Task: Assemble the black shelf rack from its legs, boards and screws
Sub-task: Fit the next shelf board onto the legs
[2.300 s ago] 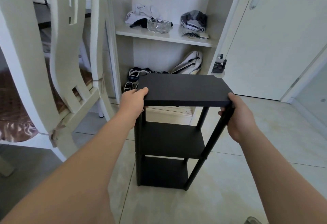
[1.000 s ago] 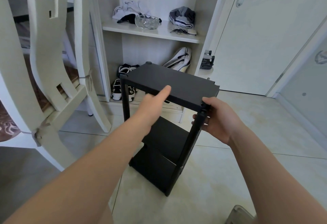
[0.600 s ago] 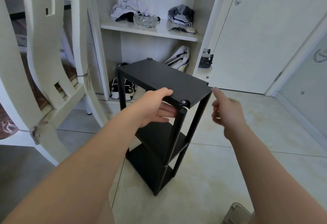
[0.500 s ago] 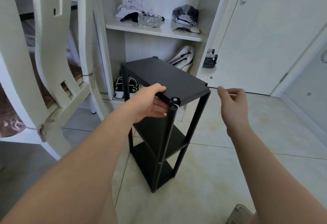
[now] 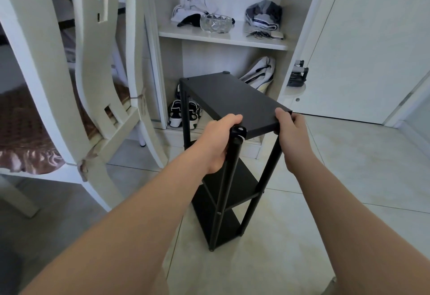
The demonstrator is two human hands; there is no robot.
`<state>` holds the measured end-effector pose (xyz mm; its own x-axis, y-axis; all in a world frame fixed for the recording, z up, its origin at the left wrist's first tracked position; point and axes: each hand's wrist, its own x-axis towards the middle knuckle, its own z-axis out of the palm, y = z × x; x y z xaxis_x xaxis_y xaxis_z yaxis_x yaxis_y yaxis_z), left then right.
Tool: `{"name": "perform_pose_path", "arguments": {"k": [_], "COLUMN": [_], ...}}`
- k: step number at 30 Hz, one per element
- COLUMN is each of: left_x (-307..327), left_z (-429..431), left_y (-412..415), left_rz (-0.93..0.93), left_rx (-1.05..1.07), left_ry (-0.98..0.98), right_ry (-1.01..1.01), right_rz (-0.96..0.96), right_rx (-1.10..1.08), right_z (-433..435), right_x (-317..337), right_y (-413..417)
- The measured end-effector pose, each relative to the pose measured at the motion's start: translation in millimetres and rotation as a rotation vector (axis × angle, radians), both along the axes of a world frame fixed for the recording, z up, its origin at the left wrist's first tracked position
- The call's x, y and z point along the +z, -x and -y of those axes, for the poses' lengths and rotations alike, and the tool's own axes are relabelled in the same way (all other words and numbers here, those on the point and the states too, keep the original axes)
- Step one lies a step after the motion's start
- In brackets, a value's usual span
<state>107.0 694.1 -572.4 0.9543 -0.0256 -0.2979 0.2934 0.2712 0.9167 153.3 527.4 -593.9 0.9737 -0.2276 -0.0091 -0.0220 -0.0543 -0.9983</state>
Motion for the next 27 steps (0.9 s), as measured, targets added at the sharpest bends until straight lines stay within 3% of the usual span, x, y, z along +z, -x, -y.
{"name": "perform_pose_path", "arguments": {"k": [12, 27], "left_x": [-2.3, -10.7], "left_z": [-3.5, 8.9], "left_y": [-3.9, -3.3], "left_rz": [0.01, -0.004], "left_rx": [0.0, 0.085], "left_ry": [0.12, 0.069], "right_ry": [-0.073, -0.112], "right_rz": [0.01, -0.029], "right_rx": [-0.032, -0.047], "right_z": [-1.8, 1.8], "right_x": [-4.6, -3.1], "right_y": [-3.8, -2.9]}}
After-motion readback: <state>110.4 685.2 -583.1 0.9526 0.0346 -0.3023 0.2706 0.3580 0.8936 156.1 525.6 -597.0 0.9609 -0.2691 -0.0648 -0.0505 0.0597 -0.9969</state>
